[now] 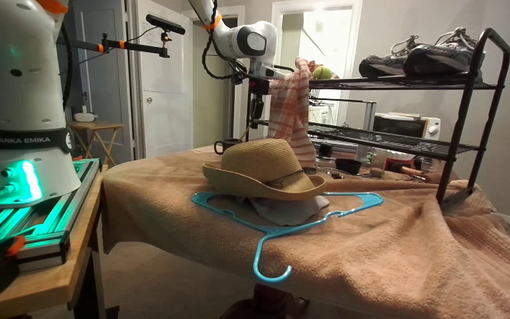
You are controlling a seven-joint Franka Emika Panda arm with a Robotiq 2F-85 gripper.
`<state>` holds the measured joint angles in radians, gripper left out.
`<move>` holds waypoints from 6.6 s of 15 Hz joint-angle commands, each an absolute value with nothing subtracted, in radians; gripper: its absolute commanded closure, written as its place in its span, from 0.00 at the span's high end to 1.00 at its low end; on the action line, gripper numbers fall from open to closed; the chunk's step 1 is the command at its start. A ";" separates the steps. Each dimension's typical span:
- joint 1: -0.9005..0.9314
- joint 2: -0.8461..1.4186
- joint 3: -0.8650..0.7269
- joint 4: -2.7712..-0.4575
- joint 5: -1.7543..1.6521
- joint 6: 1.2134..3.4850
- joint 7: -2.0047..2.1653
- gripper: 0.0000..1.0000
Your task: Remove the pencil from the brown cup and put it on the top of the shoe rack
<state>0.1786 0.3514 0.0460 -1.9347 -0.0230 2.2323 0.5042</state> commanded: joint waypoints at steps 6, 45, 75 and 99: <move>0.210 0.348 0.034 -1.920 -0.056 2.144 0.545 0.55; 0.085 -0.060 0.039 -2.038 0.306 2.263 0.492 0.02; -0.003 -0.058 -0.025 -2.041 1.978 2.694 -0.670 0.02; -0.043 0.218 -0.082 -1.909 2.510 2.670 -0.486 0.02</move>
<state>-0.0569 0.2060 -0.0971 -1.9041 2.5100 2.7323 -0.4860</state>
